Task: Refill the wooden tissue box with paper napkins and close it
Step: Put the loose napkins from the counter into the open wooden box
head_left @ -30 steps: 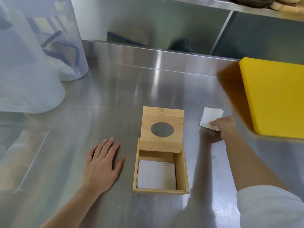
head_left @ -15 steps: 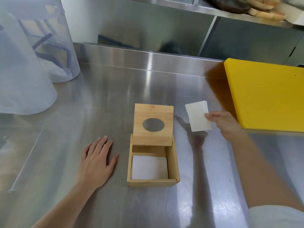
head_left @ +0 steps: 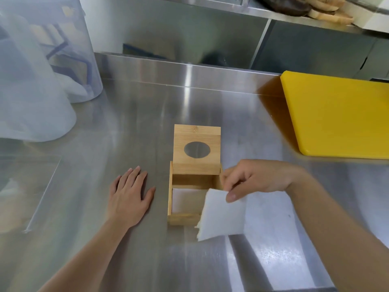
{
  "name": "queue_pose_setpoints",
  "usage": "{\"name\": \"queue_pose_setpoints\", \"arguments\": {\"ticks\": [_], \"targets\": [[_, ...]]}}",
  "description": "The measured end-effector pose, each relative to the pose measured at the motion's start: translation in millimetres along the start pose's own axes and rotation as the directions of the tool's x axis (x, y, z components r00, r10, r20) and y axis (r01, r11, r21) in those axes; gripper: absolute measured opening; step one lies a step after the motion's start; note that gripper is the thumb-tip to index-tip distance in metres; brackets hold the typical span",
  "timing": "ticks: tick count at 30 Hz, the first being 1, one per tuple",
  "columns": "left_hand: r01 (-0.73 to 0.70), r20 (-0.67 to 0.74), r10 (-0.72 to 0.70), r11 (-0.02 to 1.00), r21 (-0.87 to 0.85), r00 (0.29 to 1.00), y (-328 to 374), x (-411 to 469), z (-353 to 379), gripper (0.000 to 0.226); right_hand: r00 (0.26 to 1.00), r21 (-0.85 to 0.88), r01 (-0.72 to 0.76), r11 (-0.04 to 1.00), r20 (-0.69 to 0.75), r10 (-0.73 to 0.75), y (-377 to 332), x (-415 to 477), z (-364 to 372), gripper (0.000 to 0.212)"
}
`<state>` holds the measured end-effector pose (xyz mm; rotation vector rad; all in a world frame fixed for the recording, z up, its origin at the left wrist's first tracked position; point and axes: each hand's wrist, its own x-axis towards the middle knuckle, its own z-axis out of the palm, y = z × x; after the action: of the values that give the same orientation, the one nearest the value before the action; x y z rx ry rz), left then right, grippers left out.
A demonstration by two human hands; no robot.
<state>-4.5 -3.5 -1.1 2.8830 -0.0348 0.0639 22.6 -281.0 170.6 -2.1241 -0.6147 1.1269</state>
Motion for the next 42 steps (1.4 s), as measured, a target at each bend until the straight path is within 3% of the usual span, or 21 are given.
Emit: {"name": "queue_pose_setpoints", "arguments": {"ticks": [5, 11, 18, 27, 33, 39, 42], "targets": [[0.002, 0.004, -0.002, 1.000, 0.006, 1.000, -0.3, -0.1, -0.7, 0.070, 0.999, -0.163, -0.045, 0.986, -0.036, 0.040, -5.2, 36.6, 25.9, 0.017], [-0.010, 0.008, 0.009, 1.000, 0.023, 1.000, -1.5, 0.2, -0.2, 0.069, 0.971, -0.376, -0.155, 0.913, -0.230, 0.070, 0.1, 56.4, 45.4, 0.023], [-0.014, 0.015, 0.014, 1.000, 0.017, 1.000, -2.1, 1.2, 0.8, 0.067, 0.943, -0.604, -0.246, 0.758, -0.330, 0.043, 6.8, 72.9, 60.7, 0.030], [-0.018, 0.009, 0.017, 1.000, 0.007, 1.000, -3.2, 1.6, 3.7, 0.064, 0.898, -0.702, -0.299, 0.647, -0.436, -0.058, 20.3, 88.5, 71.9, 0.017], [-0.031, 0.011, 0.031, 0.999, 0.013, 0.999, -5.6, 2.9, 4.4, 0.064, 0.861, -0.681, -0.260, 0.685, -0.485, -0.155, 22.2, 88.8, 72.5, 0.024], [-0.035, 0.033, 0.036, 0.999, -0.018, 0.999, -3.8, 1.6, -0.8, 0.070, 0.936, -0.580, -0.174, 0.796, -0.350, -0.050, 5.7, 67.8, 59.7, 0.028], [-0.014, 0.144, 0.018, 1.000, -0.023, 0.989, -2.0, 11.8, -11.3, 0.061, 0.949, -0.447, -0.152, 0.881, -0.316, 0.004, -7.5, 50.9, 39.0, 0.033]]}}
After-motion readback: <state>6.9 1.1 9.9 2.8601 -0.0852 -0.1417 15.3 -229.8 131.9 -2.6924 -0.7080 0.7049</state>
